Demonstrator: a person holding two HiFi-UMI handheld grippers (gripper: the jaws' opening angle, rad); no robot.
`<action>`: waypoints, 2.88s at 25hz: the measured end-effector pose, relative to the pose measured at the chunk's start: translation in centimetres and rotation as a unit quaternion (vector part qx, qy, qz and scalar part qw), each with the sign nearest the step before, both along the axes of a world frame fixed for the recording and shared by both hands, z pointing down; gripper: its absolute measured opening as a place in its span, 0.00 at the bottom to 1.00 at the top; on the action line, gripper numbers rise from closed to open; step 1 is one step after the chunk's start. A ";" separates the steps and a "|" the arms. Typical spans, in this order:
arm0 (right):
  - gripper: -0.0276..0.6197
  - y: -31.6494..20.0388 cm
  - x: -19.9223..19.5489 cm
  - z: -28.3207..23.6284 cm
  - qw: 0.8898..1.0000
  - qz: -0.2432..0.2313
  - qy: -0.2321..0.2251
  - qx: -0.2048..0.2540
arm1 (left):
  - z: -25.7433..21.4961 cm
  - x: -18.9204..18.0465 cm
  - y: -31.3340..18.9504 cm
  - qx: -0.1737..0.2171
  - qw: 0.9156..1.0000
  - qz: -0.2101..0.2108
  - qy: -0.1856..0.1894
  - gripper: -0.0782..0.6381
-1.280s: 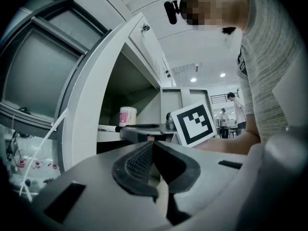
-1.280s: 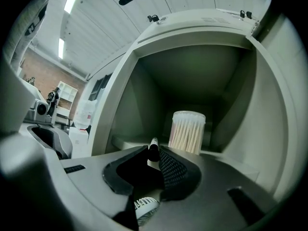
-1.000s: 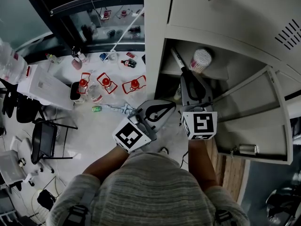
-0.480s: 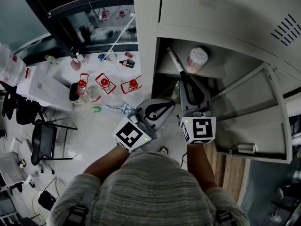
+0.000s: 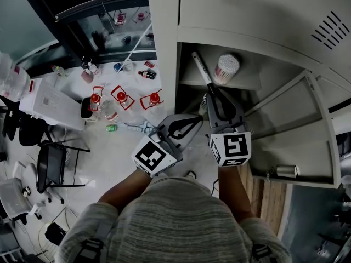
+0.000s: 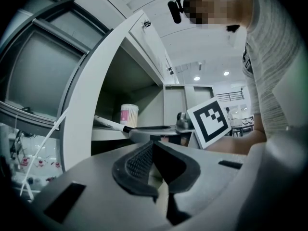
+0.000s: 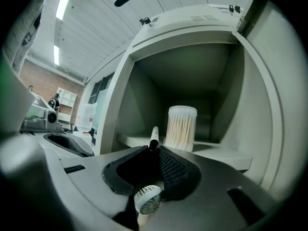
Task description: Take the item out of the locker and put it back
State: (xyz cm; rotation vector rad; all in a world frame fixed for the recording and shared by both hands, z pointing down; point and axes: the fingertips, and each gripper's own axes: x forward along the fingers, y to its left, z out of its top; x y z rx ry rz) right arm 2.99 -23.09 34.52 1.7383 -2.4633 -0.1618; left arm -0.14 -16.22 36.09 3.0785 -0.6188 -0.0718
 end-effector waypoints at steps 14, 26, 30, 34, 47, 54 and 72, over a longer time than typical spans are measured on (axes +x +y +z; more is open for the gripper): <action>0.17 -0.6 -0.1 1.6 1.000 -0.002 -0.006 -0.026 | 0.2 -0.1 -0.1 -0.001 1.000 -0.007 -0.002 0.12; 0.17 -0.4 0.0 1.1 0.992 -0.023 -0.122 -0.009 | 0.3 -0.4 -0.3 -0.001 1.000 -0.011 -0.004 0.12; 0.17 -0.3 0.2 0.1 0.988 -0.026 -0.155 0.012 | 0.2 -0.5 -0.4 0.001 1.000 -0.013 -0.004 0.12; 0.17 0.1 0.1 -1.1 0.983 -0.037 -0.178 0.032 | 0.2 -0.5 -0.5 0.004 1.000 -0.013 -0.003 0.12; 0.17 4.1 0.4 -4.6 0.982 -0.051 -0.161 0.079 | -0.9 -0.6 -0.4 0.005 1.000 -0.016 0.011 0.12; 0.17 6.1 1.0 -5.3 0.982 -0.049 -0.160 0.091 | -1.5 -0.3 -0.3 0.005 1.000 -0.016 0.022 0.12; 0.17 4.6 0.7 -4.8 0.989 -0.042 -0.112 0.081 | -1.9 0.1 -0.3 0.006 1.000 -0.013 0.027 0.12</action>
